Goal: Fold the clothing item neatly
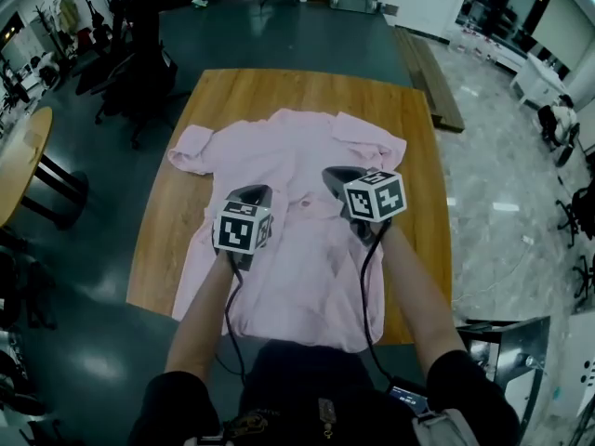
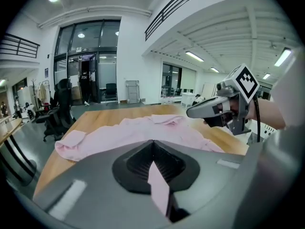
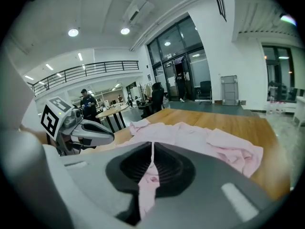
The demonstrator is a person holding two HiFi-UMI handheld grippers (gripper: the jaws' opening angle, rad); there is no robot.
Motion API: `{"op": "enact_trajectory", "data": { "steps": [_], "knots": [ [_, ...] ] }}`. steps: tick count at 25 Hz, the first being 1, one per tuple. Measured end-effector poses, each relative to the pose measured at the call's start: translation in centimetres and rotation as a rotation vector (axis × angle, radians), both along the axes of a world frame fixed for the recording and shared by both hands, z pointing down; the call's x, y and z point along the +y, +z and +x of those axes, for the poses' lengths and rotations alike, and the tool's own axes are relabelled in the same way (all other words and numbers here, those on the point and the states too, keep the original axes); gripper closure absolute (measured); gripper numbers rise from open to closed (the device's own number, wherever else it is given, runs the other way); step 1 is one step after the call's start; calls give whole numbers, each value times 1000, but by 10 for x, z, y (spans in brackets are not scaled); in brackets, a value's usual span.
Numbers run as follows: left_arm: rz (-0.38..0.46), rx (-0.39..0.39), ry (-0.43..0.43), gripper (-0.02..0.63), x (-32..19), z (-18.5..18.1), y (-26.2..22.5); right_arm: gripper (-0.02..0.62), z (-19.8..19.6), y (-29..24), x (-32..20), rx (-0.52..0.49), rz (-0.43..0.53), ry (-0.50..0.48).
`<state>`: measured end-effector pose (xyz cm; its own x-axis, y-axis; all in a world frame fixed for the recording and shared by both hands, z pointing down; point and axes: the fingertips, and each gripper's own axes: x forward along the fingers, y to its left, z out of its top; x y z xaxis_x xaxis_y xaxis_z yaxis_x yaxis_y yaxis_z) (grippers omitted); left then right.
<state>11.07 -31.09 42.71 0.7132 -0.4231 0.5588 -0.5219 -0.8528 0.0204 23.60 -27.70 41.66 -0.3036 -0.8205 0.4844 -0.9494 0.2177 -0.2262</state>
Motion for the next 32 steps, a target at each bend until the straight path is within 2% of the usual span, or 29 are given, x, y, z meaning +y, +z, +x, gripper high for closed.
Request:
{"op": "enact_trajectory", "data": {
  "steps": [4, 9, 13, 17, 20, 23, 27, 30, 32],
  "knots": [
    [-9, 30, 69, 598, 23, 16, -7, 578, 13, -12, 26, 42, 11, 70],
    [-19, 30, 155, 598, 44, 30, -2, 578, 36, -14, 64, 111, -5, 169],
    [-78, 5, 233, 598, 70, 38, 30, 578, 50, 6, 100, 119, -54, 241],
    [-147, -61, 316, 593, 97, 46, 77, 578, 47, 34, 127, 114, -113, 272],
    [-202, -122, 394, 513, 124, 53, 113, 578, 41, 59, 146, 109, -158, 274],
    [-228, -175, 440, 473, 146, 59, 140, 578, 30, 80, 165, 94, -198, 265],
    [-231, -240, 442, 431, 157, 61, 163, 577, -1, 113, 183, 65, -268, 167],
    [-190, -280, 419, 426, 156, 61, 168, 537, -19, 142, 189, 52, -328, 100],
    [-174, -307, 389, 426, 153, 58, 172, 480, -26, 161, 191, 51, -365, 68]
  ]
}}
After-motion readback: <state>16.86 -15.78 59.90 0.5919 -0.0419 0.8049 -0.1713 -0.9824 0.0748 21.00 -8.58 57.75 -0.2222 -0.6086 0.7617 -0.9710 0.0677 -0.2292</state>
